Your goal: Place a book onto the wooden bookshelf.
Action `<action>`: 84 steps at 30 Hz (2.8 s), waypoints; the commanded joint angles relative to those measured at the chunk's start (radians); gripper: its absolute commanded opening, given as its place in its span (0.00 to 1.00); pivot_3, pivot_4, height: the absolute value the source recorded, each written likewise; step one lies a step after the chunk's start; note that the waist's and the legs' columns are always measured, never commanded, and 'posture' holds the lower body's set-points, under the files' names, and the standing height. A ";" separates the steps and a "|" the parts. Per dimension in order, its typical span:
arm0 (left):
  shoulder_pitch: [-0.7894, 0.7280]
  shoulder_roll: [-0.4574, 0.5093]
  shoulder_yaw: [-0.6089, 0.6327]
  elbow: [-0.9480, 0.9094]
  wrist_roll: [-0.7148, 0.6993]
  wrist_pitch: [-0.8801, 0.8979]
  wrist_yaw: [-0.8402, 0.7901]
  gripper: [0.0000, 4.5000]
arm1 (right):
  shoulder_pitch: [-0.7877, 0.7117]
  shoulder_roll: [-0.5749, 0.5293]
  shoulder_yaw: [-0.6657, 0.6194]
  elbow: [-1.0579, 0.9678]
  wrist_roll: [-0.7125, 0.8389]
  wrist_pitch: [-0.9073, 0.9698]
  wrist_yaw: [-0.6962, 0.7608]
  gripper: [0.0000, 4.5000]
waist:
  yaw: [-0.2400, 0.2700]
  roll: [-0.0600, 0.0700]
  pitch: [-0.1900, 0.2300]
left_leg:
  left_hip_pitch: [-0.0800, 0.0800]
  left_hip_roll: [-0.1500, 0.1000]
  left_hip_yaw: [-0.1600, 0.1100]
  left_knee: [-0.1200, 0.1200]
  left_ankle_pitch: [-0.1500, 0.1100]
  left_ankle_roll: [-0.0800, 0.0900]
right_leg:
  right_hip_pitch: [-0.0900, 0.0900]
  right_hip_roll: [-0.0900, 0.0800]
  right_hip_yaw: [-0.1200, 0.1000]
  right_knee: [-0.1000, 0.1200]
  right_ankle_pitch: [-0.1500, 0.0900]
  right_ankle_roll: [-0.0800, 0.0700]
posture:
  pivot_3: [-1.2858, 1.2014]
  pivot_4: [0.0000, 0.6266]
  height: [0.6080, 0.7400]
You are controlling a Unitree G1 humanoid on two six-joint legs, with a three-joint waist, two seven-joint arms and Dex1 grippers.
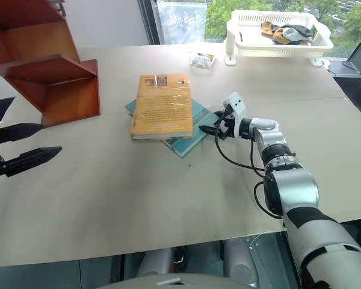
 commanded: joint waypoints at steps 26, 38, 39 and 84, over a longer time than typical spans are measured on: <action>-0.065 0.014 -0.084 0.041 0.035 -0.074 0.007 0.99 | 0.186 -0.068 0.016 -0.439 0.081 0.124 0.147 1.00 | 0.003 0.000 0.000 | 0.001 0.000 0.000 0.000 0.001 -0.001 | 0.000 0.000 0.000 0.001 0.000 0.000 | 0.52 0.24 1.00; -0.067 0.013 -0.104 0.046 0.046 -0.087 0.001 0.99 | 0.142 0.029 0.062 -0.561 0.098 0.380 -0.002 1.00 | 0.003 0.000 0.000 | 0.000 0.001 0.000 -0.001 0.001 -0.001 | -0.001 0.000 0.000 0.001 0.000 0.000 | 0.52 0.24 1.00; -0.067 0.013 -0.105 0.047 0.047 -0.087 0.001 0.99 | 0.147 0.038 0.076 -0.577 0.094 0.400 -0.013 1.00 | 0.004 0.000 0.000 | 0.000 0.000 0.000 -0.001 0.001 -0.001 | -0.001 0.000 0.000 0.001 0.000 0.000 | 0.52 0.24 1.00; -0.046 0.003 -0.133 0.036 0.074 -0.087 0.006 0.99 | 0.226 -0.247 0.306 -0.732 0.004 0.218 0.293 1.00 | 0.028 -0.002 0.000 | 0.000 0.000 0.000 0.000 0.001 -0.001 | -0.001 0.000 0.000 0.001 0.000 0.000 | 0.52 0.24 1.00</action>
